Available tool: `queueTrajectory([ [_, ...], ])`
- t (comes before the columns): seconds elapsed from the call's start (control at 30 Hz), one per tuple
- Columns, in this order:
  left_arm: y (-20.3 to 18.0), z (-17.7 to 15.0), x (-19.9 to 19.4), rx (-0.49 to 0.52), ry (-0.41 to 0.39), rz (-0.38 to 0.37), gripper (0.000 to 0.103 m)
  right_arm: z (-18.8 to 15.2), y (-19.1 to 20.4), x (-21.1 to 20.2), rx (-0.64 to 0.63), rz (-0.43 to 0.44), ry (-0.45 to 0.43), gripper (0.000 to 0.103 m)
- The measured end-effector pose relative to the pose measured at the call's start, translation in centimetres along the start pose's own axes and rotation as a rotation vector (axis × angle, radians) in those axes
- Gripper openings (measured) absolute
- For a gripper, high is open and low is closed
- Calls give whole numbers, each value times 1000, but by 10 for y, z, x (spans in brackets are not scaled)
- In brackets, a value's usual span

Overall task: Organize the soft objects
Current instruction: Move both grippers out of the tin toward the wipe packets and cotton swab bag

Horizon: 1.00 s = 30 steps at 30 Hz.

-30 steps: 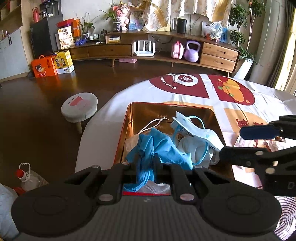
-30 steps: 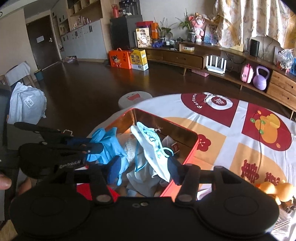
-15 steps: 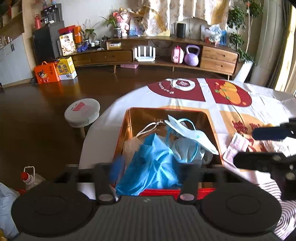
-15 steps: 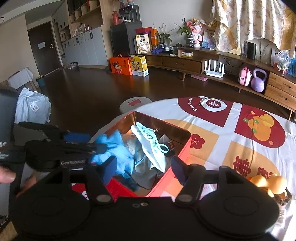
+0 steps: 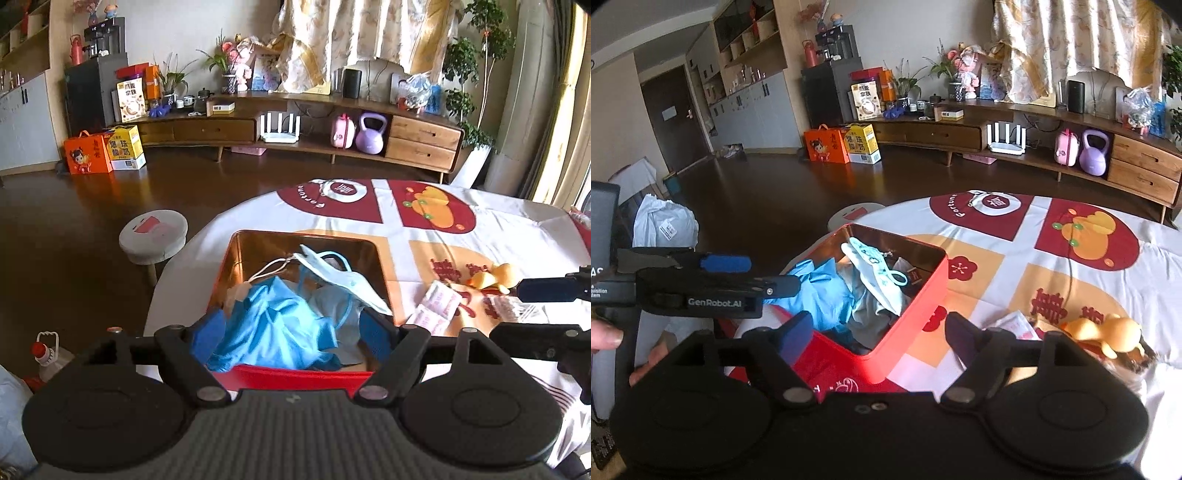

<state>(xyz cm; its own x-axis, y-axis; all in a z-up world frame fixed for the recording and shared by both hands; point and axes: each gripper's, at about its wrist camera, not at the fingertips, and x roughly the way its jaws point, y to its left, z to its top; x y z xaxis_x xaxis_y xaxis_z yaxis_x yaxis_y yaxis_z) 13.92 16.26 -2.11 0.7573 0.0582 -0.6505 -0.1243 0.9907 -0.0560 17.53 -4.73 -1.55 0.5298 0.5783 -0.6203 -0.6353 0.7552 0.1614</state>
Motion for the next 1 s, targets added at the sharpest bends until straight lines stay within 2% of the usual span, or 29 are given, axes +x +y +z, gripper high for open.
queueTrajectory([
  [0.43,-42,-10,-34,23,-41,-55,83,-26,-15,-47,45,-13,-63,101],
  [0.57,-57,-14,-42,21,-52,-83,84,-36,-23,-63,55,-18,-83,103],
  [0.7,-70,-17,-46,-2,-63,-128,97,-45,-36,-77,60,-43,-100,103],
  [0.93,-101,-22,-39,19,-66,-174,99,-65,-64,-97,62,-80,-104,103],
  [1.0,-108,-22,-34,12,-63,-188,102,-69,-72,-100,69,-96,-104,103],
])
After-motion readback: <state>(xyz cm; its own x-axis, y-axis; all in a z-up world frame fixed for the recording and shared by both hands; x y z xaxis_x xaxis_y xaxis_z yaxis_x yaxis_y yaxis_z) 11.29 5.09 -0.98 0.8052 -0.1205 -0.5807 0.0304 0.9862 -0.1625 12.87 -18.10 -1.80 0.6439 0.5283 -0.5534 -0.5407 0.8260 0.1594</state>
